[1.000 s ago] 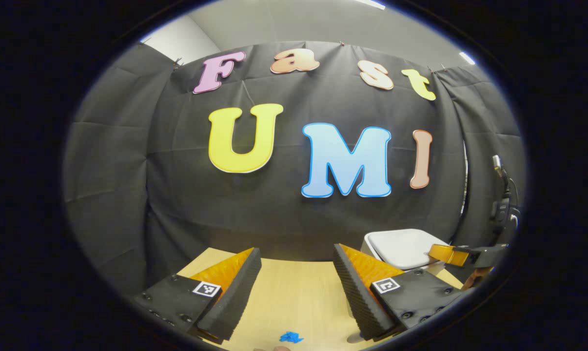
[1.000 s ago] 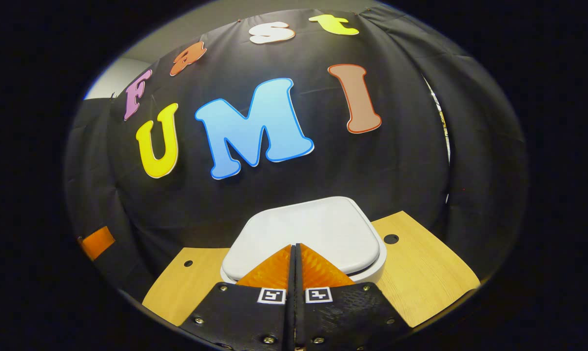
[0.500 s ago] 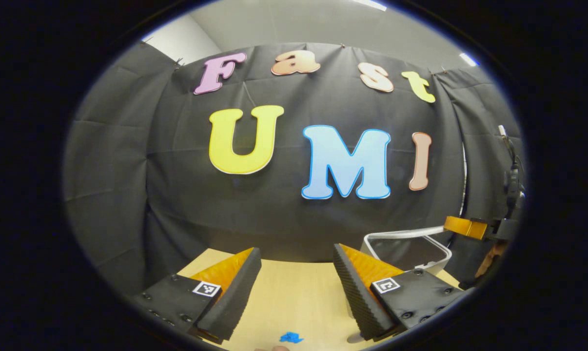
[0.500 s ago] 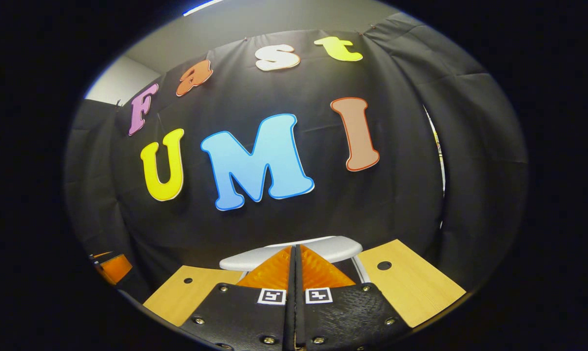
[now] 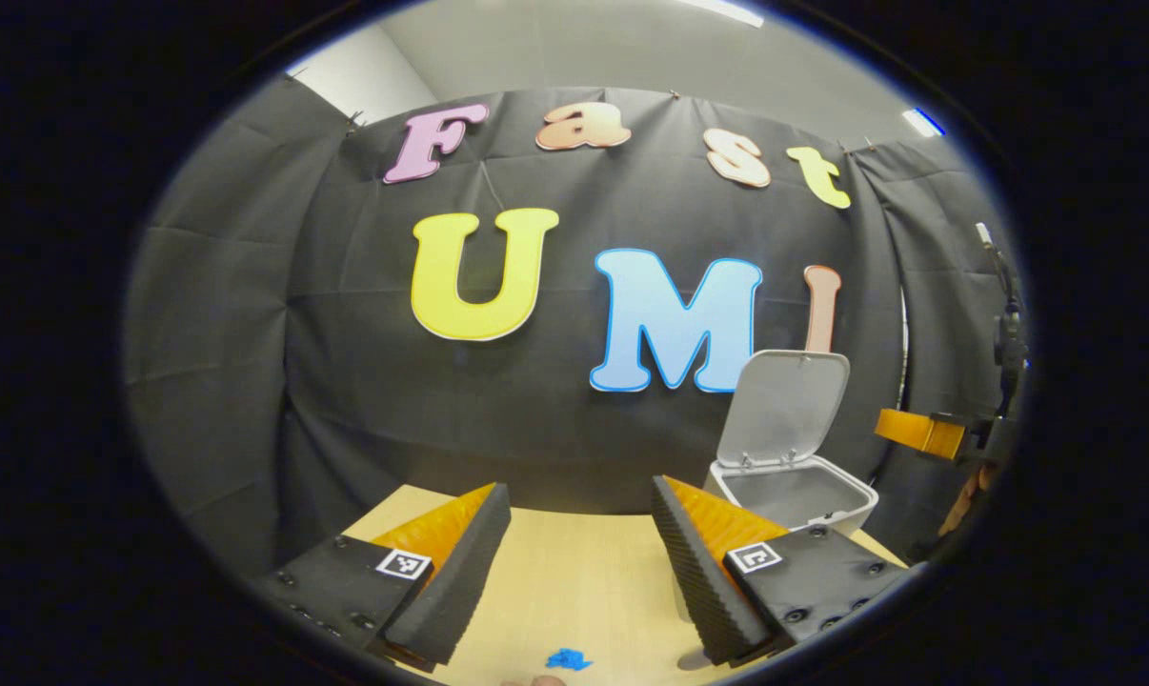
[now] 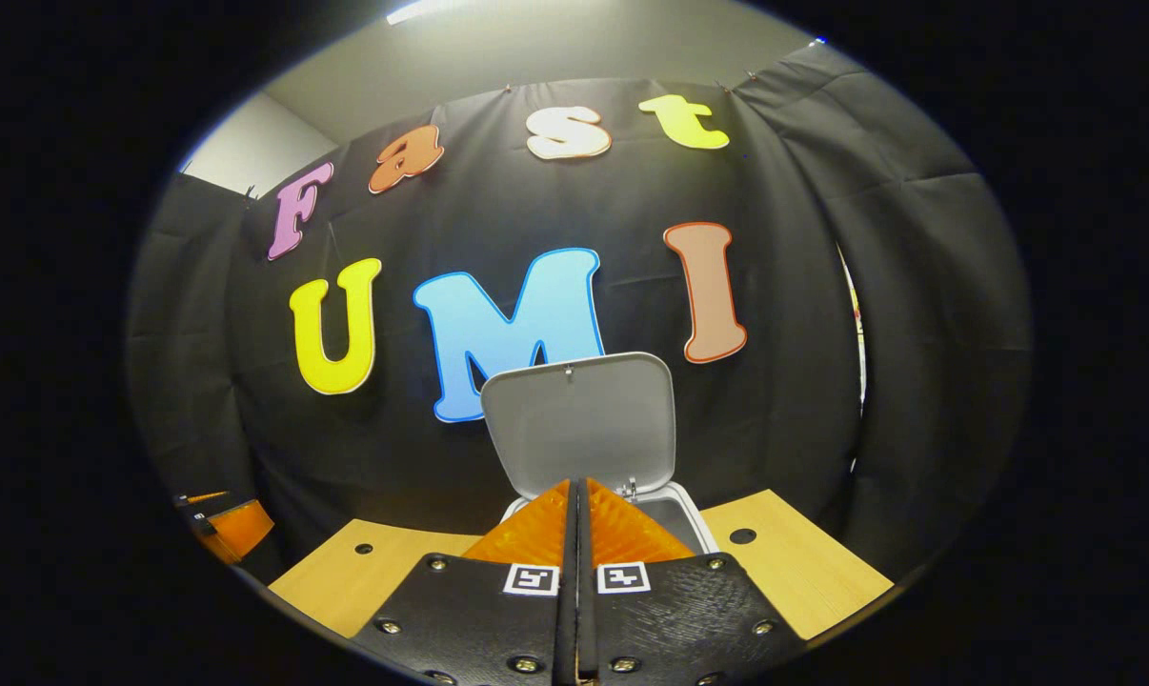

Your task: Press the lid of the desktop garbage bin to open it, pick up the crumpled paper on the desktop and throw it into the bin, then pick up the pop can on the desktop and drop it into the bin, and finally close the garbage bin lid.

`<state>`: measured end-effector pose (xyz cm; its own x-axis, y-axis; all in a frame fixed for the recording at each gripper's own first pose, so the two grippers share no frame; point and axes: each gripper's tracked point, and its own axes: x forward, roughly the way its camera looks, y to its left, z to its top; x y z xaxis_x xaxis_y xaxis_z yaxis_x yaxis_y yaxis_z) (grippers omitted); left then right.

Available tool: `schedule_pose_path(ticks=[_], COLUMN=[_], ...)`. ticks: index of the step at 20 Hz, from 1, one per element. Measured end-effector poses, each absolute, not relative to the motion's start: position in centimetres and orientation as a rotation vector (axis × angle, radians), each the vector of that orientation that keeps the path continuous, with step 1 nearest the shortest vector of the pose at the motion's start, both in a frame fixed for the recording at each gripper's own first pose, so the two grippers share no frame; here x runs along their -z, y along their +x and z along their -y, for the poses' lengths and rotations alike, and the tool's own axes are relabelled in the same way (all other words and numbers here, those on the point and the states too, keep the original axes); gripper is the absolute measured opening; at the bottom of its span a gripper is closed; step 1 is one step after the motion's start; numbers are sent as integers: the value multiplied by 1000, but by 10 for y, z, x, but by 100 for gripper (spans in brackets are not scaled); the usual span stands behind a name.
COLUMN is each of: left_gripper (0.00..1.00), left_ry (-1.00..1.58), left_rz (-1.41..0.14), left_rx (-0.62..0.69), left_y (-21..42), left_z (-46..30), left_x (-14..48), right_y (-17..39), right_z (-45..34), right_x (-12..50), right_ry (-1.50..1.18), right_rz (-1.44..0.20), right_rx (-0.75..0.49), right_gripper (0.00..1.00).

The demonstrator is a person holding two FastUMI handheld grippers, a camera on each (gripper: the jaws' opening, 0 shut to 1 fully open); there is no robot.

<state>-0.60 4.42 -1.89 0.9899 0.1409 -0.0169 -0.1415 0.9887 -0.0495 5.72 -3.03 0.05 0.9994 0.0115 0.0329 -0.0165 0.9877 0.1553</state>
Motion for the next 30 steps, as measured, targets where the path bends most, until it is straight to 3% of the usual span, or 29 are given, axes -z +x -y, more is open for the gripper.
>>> schedule_pose_path(ticks=[2,5,7,9,14,16,19,25,27,28,30], left_gripper=[100,100,100,100,97,100,97,100,94,100,100], left_ry=[-42,-41,-34,-28,-34,-42,-57,-84,-84,-83,-87], left_rz=[-16,-15,-17,-24,-54,-78,-119,-241,-276,-298,-339], left_rx=[-149,-148,-147,-145,-149,-156,-155,-141,-129,-124,-110], left_y=[-7,-8,-8,-7,-7,-8,-11,-22,-25,-25,-28], left_z=[-51,-58,-62,-65,-75,-80,-84,-88,-85,-84,-81], left_x=[23,26,31,36,64,81,109,188,210,222,243], right_y=[54,47,48,45,42,40,39,36,35,34,32], right_z=[25,17,14,13,9,10,8,12,12,13,14], right_x=[-6,-12,-12,-15,-13,-12,-11,-8,-5,-4,-3], right_ry=[146,140,142,141,116,98,95,58,49,45,36], right_rz=[51,64,61,67,60,54,43,27,17,13,8], right_rx=[-29,-53,-65,-67,-72,-69,-75,-62,-60,-58,-54], right_gripper=[0,18,51,61,61,61,66,66,66,66,66])
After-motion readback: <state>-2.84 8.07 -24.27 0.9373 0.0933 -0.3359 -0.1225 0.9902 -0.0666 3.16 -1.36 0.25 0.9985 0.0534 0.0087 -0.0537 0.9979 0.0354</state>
